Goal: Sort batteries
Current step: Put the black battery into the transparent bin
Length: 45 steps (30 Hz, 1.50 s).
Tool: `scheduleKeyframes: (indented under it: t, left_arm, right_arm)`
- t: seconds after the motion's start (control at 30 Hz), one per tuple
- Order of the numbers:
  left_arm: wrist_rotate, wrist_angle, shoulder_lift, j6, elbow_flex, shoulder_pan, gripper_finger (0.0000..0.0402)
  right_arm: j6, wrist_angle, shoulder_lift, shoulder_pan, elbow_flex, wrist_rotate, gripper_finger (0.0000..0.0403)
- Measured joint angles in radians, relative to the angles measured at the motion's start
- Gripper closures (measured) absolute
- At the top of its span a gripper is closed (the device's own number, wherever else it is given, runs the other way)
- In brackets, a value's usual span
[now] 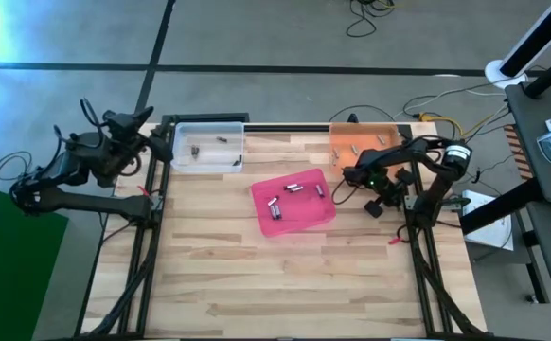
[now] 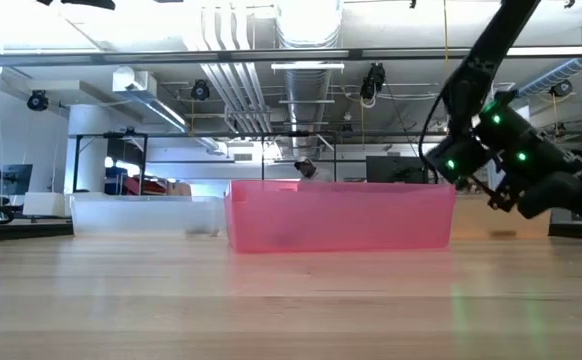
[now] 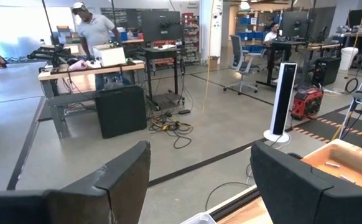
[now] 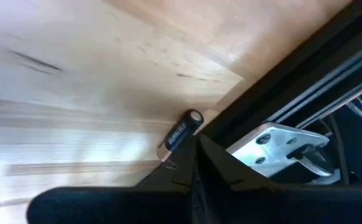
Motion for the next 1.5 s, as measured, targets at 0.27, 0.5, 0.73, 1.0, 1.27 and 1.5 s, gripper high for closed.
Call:
scheduleKeyframes:
  t: [0.27, 0.5, 0.73, 1.0, 1.27, 1.5]
  left_arm:
    - [0.000, 0.000, -0.008, 0.011, 0.000, 0.000, 0.0149]
    - [0.000, -0.001, -0.008, 0.018, 0.000, 0.000, 0.0149]
    - [0.000, -0.003, -0.010, 0.026, 0.000, 0.000, 0.0149]
    - [0.000, -0.004, -0.022, 0.033, 0.000, 0.000, 0.0149]
    - [0.253, 0.035, -0.049, -0.014, 0.000, 0.000, 0.0149]
    - [0.453, 0.092, -0.051, -0.041, 0.000, 0.000, 0.0149]
  right_arm:
    - [0.115, -0.030, -0.113, 0.033, 0.037, 0.004, 0.0385]
    - [0.146, -0.036, -0.163, 0.033, 0.025, -0.054, 0.0298]
    - [0.148, 0.031, -0.161, 0.033, -0.004, -0.134, 0.0203]
    - [0.180, 0.165, -0.162, 0.032, -0.092, -0.213, 0.0203]
    - [0.194, 0.193, -0.166, 0.033, -0.087, -0.217, 0.0248]
    - [0.171, 0.214, -0.169, 0.033, -0.068, -0.208, 0.0272]
